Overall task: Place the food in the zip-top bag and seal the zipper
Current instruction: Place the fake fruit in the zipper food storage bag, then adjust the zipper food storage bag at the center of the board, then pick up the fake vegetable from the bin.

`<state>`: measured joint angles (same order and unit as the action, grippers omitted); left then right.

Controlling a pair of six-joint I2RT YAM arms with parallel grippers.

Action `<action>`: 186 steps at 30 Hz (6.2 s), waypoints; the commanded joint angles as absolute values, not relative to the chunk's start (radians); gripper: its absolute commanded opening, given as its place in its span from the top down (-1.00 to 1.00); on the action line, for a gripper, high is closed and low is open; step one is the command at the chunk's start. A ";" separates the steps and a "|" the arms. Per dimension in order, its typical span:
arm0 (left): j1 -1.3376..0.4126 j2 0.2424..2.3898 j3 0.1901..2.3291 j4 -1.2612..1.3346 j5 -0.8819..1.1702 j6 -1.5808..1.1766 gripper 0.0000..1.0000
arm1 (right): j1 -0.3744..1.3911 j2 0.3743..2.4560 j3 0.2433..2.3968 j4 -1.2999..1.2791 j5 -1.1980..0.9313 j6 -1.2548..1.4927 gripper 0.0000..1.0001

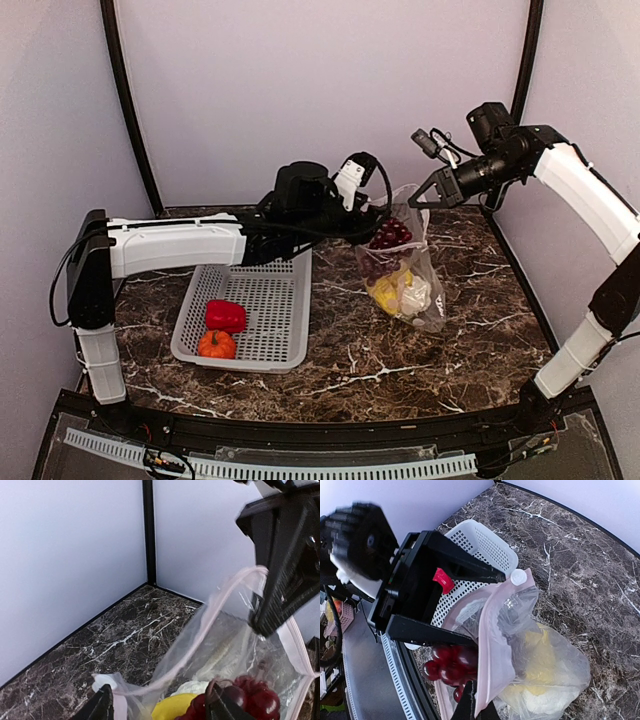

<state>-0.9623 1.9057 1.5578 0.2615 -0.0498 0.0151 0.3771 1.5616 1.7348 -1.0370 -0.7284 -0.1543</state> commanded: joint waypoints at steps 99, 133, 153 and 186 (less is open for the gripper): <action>-0.899 1.272 1.226 -0.511 -0.569 -0.208 -0.98 | 0.279 1.416 1.470 -0.779 -0.759 -0.237 1.00; -0.838 1.413 1.067 -1.039 -0.129 -0.458 -0.93 | 0.278 1.363 1.368 -0.738 -0.822 -0.263 1.00; -0.837 1.489 0.937 -0.868 -0.079 -0.465 -0.80 | 0.279 1.359 1.369 -0.742 -0.819 -0.258 1.00; -0.867 1.491 1.460 -0.973 -0.069 -0.261 -0.12 | 0.283 1.368 1.389 -0.744 -0.812 -0.244 1.00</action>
